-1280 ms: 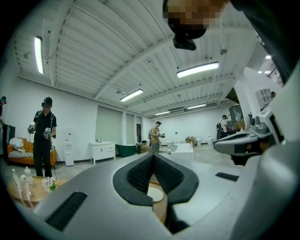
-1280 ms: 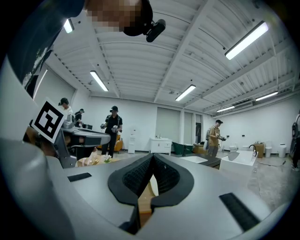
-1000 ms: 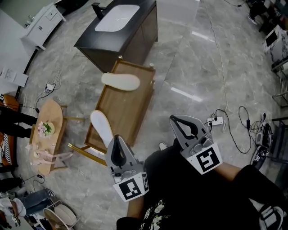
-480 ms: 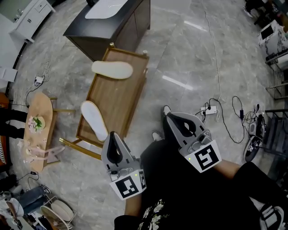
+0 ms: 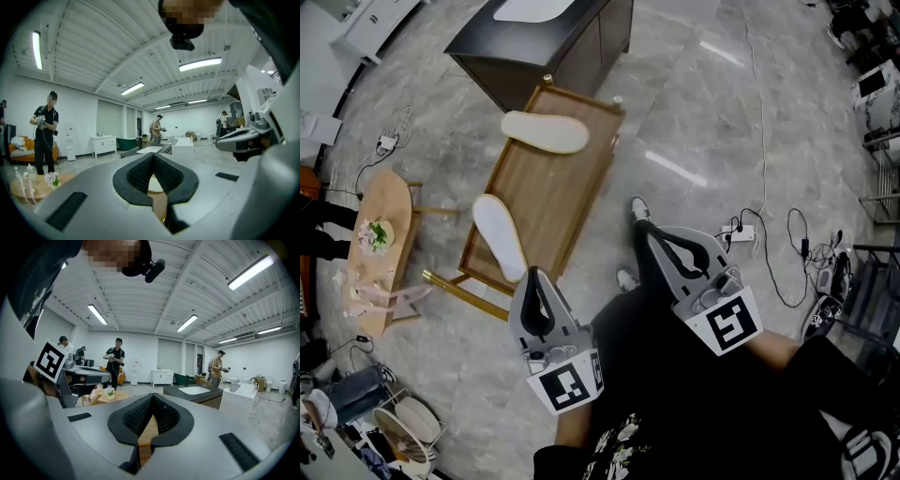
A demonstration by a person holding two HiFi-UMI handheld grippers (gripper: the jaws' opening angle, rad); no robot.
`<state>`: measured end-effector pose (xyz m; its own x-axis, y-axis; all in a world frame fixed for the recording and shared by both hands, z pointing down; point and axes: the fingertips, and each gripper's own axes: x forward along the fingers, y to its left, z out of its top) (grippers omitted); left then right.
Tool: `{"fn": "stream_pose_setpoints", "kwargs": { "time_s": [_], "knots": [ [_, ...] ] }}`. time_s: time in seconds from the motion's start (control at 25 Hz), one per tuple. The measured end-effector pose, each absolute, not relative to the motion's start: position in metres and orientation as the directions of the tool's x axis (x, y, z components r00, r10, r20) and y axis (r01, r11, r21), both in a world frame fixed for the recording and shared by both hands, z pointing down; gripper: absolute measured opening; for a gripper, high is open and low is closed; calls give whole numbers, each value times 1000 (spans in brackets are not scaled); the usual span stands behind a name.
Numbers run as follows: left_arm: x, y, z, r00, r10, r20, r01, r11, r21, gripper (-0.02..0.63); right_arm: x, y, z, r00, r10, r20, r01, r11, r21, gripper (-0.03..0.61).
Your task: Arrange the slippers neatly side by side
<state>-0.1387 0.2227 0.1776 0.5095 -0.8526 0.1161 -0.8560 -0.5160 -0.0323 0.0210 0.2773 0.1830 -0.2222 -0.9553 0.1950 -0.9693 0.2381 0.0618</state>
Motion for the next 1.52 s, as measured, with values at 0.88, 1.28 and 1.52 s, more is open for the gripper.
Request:
{"fn": "stream_pose_setpoints", "kwargs": {
  "time_s": [0.88, 1.28, 1.52],
  "knots": [
    [-82, 153, 181, 538, -830, 146, -836, -548, -37, 0, 79, 211, 185, -171, -961, 218, -982, 185, 45, -2],
    [-46, 115, 186, 545, -820, 174, -829, -559, -38, 0, 112, 175, 190, -179, -950, 256, -979, 197, 46, -2],
    [-19, 96, 187, 539, -819, 197, -832, -554, -25, 0, 141, 153, 188, -186, -949, 256, -979, 200, 32, -2]
  ]
}}
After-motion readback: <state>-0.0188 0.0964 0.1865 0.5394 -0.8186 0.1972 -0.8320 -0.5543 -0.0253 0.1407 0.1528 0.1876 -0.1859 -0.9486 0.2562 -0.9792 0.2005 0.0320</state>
